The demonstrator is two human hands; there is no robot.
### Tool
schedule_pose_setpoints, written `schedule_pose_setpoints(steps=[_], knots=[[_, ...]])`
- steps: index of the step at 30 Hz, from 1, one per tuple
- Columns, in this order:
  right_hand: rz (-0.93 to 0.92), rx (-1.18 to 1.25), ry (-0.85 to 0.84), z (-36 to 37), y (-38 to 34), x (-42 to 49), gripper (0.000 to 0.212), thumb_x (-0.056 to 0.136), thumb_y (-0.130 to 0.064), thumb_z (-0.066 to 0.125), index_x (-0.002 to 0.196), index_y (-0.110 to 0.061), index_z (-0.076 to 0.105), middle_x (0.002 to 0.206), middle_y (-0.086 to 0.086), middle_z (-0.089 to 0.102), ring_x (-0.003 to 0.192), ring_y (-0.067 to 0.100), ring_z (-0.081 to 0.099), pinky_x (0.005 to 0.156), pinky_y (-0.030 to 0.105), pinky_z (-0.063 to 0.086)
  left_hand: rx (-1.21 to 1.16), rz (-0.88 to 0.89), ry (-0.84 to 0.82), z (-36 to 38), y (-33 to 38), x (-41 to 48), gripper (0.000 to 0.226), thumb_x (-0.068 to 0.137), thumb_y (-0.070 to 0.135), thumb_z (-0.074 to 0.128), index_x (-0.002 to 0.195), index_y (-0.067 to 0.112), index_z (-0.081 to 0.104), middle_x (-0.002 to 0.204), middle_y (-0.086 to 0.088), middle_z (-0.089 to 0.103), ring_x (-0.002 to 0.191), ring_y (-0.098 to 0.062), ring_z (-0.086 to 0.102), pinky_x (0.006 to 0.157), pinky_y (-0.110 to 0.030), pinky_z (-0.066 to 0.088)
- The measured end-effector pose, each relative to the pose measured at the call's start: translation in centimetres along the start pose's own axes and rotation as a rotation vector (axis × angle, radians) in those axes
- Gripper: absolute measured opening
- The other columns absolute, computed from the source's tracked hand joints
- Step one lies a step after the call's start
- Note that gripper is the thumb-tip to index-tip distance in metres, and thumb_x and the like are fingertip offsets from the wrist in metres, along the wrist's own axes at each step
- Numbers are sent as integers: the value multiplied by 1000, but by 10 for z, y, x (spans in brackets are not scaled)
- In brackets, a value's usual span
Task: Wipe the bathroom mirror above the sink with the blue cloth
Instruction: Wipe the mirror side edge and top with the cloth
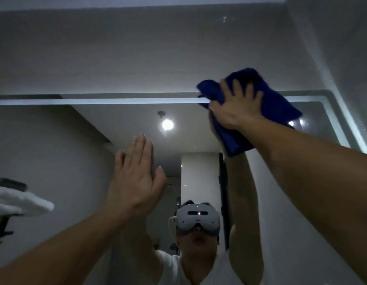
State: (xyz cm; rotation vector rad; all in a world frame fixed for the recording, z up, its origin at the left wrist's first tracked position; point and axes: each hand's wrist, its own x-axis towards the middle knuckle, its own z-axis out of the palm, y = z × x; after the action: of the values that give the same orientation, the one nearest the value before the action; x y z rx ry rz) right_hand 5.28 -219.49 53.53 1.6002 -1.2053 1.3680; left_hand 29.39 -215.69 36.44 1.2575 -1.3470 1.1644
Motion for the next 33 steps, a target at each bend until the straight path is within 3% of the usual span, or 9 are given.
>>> schedule_pose_setpoints(steps=[5,9,12,15,18,23,27,30,33], knots=[[-396,-32,-39,14,-105,-18,70,99,-60,22,157,-34,-8,166,3,-7,150,36,-10,118,57,-9,9,-32,-34,-3,0,2,84,84,63,-4,157,22,-12,164,4,-21,146,-3,-28,121,-35,-15],[-636,-13,-90,19,-79,-30,67,99,-61,26,156,-40,-4,166,-5,-8,151,26,-14,119,51,-13,7,-18,-6,-2,-2,2,82,87,61,0,159,21,-5,166,4,-14,147,-3,-23,121,-34,-13],[-436,139,-111,6,-22,-4,66,101,-55,33,156,-39,1,166,-5,-8,151,27,-13,119,46,-12,-11,-12,-9,-1,-2,0,82,88,61,0,159,20,-4,166,4,-13,148,-4,-22,122,-35,-12],[-98,7,-39,-4,15,19,68,99,-61,23,157,-34,0,166,1,0,151,34,-5,119,55,-3,1,-14,8,0,-1,-1,81,89,60,1,159,19,-3,166,3,-11,149,-5,-21,122,-36,-11],[-64,-18,-15,2,-2,12,71,98,-63,19,157,-32,-3,166,3,-1,150,37,-3,118,58,-4,16,-17,-1,0,-1,0,82,88,61,0,159,19,-6,165,3,-14,148,-5,-23,122,-37,-11],[-501,-87,-34,18,-40,-47,70,95,-67,16,154,-41,-12,166,0,-7,151,31,-9,120,54,-9,-22,-16,-9,-1,-2,0,81,88,62,-1,158,21,-7,165,5,-15,147,-2,-25,121,-33,-15],[-825,-152,-94,20,4,-73,66,90,-72,8,144,-51,-23,164,-9,-10,150,20,-18,120,47,-14,-36,-13,-1,-1,-3,1,79,91,62,3,159,20,-2,166,3,-10,147,-2,-22,122,-35,-12],[-543,41,-148,6,34,-42,66,99,-61,29,153,-46,-7,165,-8,-12,150,20,-18,120,47,-14,-21,-13,-16,-1,-3,-1,81,90,62,3,159,20,-3,166,3,-11,147,-3,-21,123,-37,-10],[-176,53,-88,4,16,-18,67,101,-58,25,156,-38,-7,165,-1,-12,150,30,-14,118,52,-11,6,-13,-3,0,-2,0,82,90,61,3,159,18,1,167,1,-8,150,-6,-17,123,-38,-7]])
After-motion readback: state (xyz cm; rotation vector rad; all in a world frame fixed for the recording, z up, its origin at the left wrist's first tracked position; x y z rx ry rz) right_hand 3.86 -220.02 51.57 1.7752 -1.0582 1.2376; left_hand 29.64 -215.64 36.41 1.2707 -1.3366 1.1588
